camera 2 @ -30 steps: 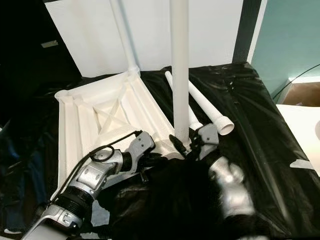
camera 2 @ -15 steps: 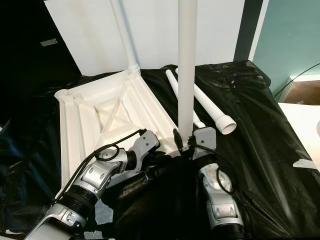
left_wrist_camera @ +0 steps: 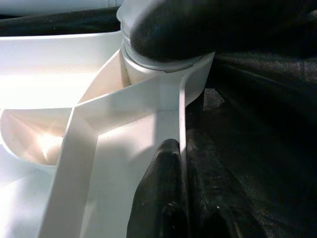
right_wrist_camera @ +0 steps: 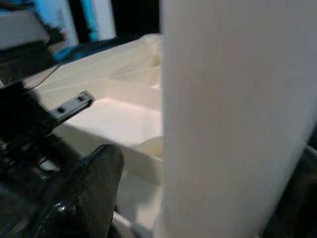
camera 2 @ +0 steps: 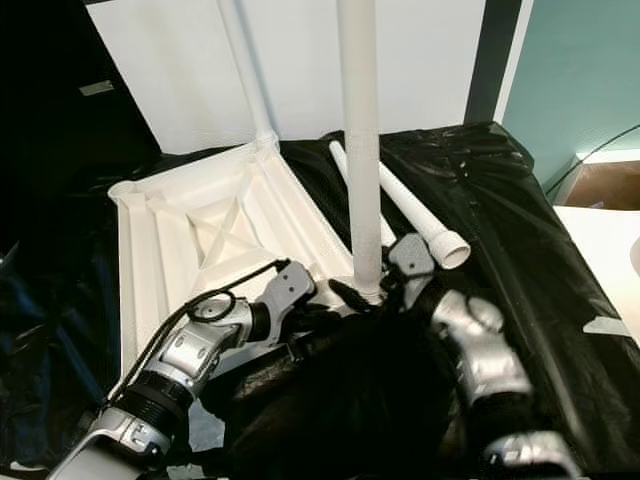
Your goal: Building children table
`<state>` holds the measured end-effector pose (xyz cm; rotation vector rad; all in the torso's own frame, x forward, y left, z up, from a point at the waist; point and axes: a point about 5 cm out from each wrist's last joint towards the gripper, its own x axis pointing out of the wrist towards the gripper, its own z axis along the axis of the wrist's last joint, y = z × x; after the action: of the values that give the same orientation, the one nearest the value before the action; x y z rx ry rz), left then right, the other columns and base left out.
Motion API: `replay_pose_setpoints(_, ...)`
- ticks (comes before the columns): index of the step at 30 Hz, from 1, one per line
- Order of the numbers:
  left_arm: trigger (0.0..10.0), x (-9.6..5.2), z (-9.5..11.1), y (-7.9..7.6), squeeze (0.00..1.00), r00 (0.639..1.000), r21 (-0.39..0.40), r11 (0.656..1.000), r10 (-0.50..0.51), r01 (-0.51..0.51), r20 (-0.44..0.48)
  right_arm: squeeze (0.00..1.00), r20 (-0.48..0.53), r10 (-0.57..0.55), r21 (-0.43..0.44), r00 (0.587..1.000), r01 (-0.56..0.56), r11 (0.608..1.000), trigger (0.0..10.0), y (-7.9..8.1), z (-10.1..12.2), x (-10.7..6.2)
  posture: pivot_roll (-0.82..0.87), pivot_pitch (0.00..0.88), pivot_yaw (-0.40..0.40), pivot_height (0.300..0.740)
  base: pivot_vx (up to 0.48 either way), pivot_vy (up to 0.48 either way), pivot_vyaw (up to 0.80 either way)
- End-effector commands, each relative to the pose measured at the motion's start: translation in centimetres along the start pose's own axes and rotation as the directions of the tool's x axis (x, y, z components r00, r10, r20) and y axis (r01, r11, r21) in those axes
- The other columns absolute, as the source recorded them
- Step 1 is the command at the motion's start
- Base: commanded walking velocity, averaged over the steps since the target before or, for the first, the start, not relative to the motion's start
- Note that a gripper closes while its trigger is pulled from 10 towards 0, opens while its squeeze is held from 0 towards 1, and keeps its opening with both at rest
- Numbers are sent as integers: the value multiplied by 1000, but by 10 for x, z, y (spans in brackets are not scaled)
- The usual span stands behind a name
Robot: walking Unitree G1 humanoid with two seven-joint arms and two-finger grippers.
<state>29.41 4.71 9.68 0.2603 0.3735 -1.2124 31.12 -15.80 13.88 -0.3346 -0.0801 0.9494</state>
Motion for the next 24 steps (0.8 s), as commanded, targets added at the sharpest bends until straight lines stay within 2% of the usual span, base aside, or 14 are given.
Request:
replay_pose_setpoints(1,10000,1,-42,-11,0,995,-143,990,-15,0,-101,0,-72,102,30,992,-100,995,10000,2,-10,2,-9,0,73,740,0,0,0)
replay_pose_setpoints(3,10000,0,-43,-11,0,995,-145,989,-11,-3,-102,0,-100,143,27,985,-141,990,10000,-1,-11,2,-4,0,72,740,0,0,0)
replay_pose_setpoints(4,10000,-1,-44,-11,0,995,-148,989,-7,-8,-103,0,-134,206,38,969,-203,978,157,-5,-12,0,4,0,70,740,0,0,0)
replay_pose_setpoints(7,10000,-1,-45,-11,0,995,-149,989,-6,-9,-103,0,-136,232,39,963,-229,973,0,-6,-12,-1,4,0,70,740,0,0,0)
replay_pose_setpoints(10,10000,-3,-46,-11,0,994,-152,988,-2,-14,-105,0,-138,278,33,951,-276,961,0,-16,-7,-4,7,0,70,740,0,0,0)
replay_pose_setpoints(18,10000,-2,-47,-12,0,994,-151,988,-6,-10,-107,0,-101,257,51,961,-253,966,0,-19,-5,-5,-7,0,82,740,0,0,0)
replay_pose_setpoints(21,10000,-1,-46,-12,0,994,-147,989,-13,-2,-107,0,-19,129,104,991,-127,986,0,-11,-6,-1,-10,0,81,740,0,0,0)
replay_pose_setpoints(22,10000,-1,-45,-12,0,994,-145,989,-13,-2,-106,0,26,-142,114,989,139,984,0,-8,-5,5,-5,0,77,740,0,0,0)
replay_pose_setpoints(24,10000,-1,-45,-12,0,994,-145,989,-13,-2,-106,0,26,-142,114,989,139,984,0,-8,-5,5,-5,0,77,740,0,0,0)
